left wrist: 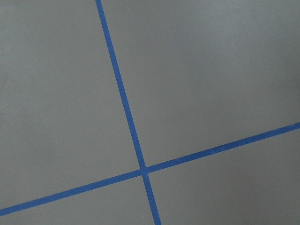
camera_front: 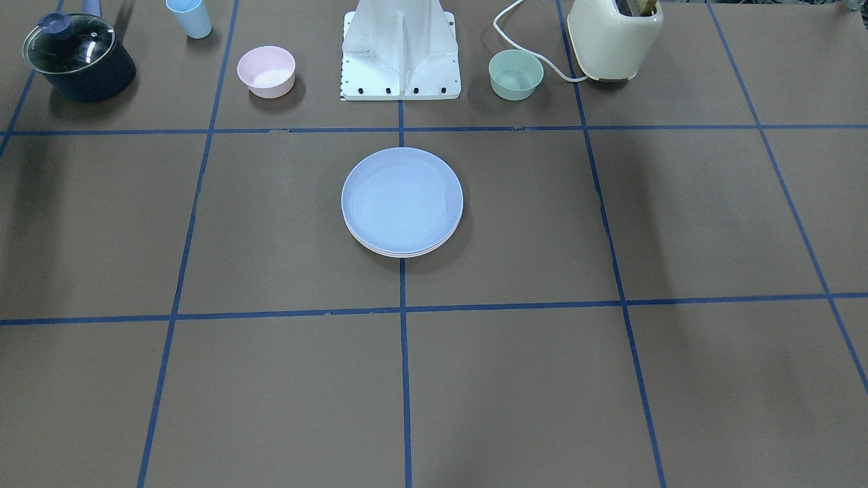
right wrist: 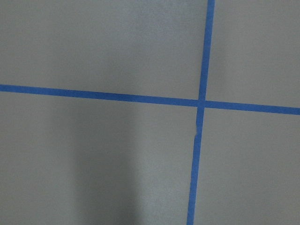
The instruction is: Stack three plates with pink and blue
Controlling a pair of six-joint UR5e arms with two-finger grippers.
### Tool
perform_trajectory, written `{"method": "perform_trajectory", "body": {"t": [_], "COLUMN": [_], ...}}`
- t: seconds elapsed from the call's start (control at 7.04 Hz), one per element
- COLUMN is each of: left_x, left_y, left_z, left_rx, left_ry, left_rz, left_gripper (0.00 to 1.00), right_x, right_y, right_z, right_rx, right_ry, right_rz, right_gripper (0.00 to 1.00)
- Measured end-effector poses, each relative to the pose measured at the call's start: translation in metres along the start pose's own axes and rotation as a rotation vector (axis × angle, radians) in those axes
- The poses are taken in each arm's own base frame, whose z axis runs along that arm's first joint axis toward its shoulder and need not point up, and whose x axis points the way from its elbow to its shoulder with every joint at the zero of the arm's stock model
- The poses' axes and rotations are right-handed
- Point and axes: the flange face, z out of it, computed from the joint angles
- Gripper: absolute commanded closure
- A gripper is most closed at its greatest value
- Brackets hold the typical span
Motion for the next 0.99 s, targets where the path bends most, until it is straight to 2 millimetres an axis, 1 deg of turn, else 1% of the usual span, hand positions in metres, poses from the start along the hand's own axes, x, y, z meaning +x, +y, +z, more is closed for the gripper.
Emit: {"method": "perform_trajectory", "body": {"t": [0.43,0.71,0.99], "left_x": [0.006,0.014,0.015], "left_y": [-0.003,-0.006,-0.003], "left_z": [-0.005,-0.012,-0.013], "left_rx": [0.010,0.022,0.027], "left_ry": [-0.001,0.002,-0.003], "left_rz": [0.008,0.021,0.027], "left_gripper": [0.00,0.00,0.00], "right_x": [0.004,0.007,0.009], "right_y": [0.001,0.002,0.005], "right_z": [-0.004,-0.004,-0.007], "right_rx": [0.007,0.009,0.016], "right_ry": [-0.001,0.000,-0.018], "right_rz": [0.009,0.018,0.027], "right_gripper": [0.00,0.00,0.00]}}
